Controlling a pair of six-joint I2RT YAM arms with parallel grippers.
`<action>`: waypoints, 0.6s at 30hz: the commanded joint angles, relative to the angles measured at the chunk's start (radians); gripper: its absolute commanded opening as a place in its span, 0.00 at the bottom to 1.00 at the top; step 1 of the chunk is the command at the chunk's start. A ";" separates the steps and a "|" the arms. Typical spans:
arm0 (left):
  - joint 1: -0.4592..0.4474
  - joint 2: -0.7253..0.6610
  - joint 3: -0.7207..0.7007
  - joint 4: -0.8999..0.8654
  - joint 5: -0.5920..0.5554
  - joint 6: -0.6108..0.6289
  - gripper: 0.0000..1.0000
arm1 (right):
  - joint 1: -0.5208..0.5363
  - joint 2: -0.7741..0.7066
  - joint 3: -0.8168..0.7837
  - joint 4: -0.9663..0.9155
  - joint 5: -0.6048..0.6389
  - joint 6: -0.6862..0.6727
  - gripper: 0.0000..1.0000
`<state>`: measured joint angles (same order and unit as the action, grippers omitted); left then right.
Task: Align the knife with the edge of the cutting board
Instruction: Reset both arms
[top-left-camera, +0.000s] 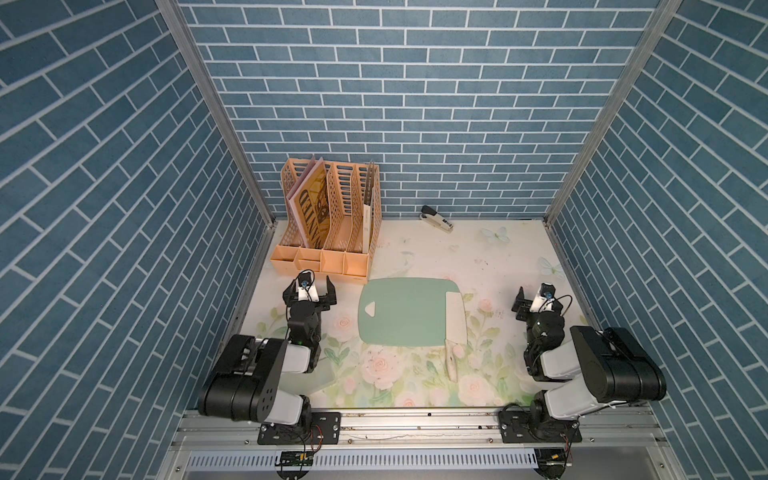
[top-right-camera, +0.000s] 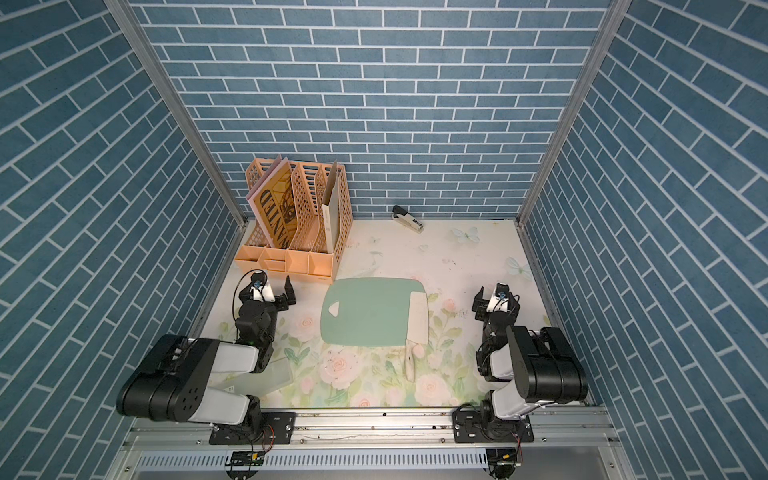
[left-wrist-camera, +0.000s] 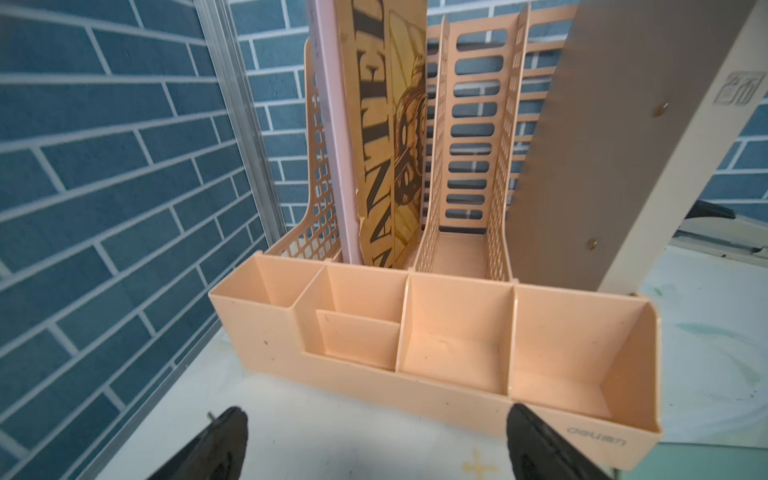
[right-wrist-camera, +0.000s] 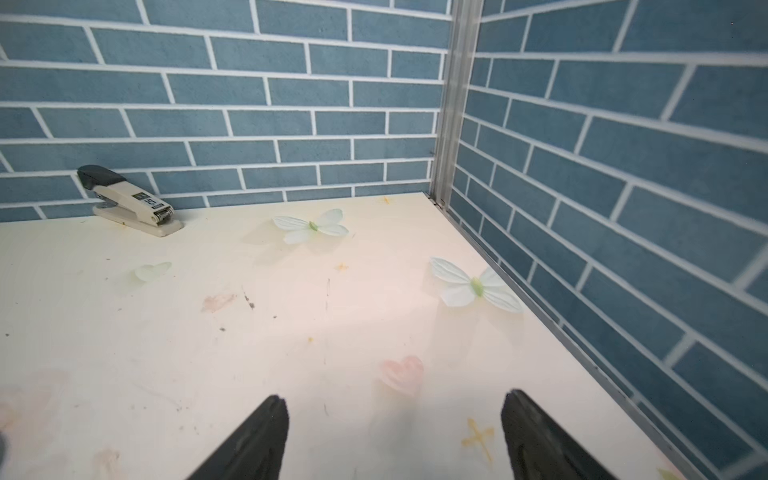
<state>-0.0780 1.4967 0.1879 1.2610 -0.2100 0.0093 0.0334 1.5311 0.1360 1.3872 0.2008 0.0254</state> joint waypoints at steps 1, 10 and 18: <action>0.035 0.039 0.010 0.080 0.080 -0.014 1.00 | 0.002 -0.001 0.059 -0.067 -0.068 -0.015 0.87; 0.047 0.032 0.010 0.067 0.114 -0.018 1.00 | 0.014 -0.003 0.050 -0.044 -0.055 -0.022 1.00; 0.046 0.029 0.014 0.058 0.112 -0.017 0.99 | 0.015 -0.002 0.052 -0.044 -0.057 -0.022 1.00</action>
<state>-0.0376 1.5299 0.1925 1.2949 -0.1085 -0.0040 0.0437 1.5322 0.1898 1.3457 0.1490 0.0181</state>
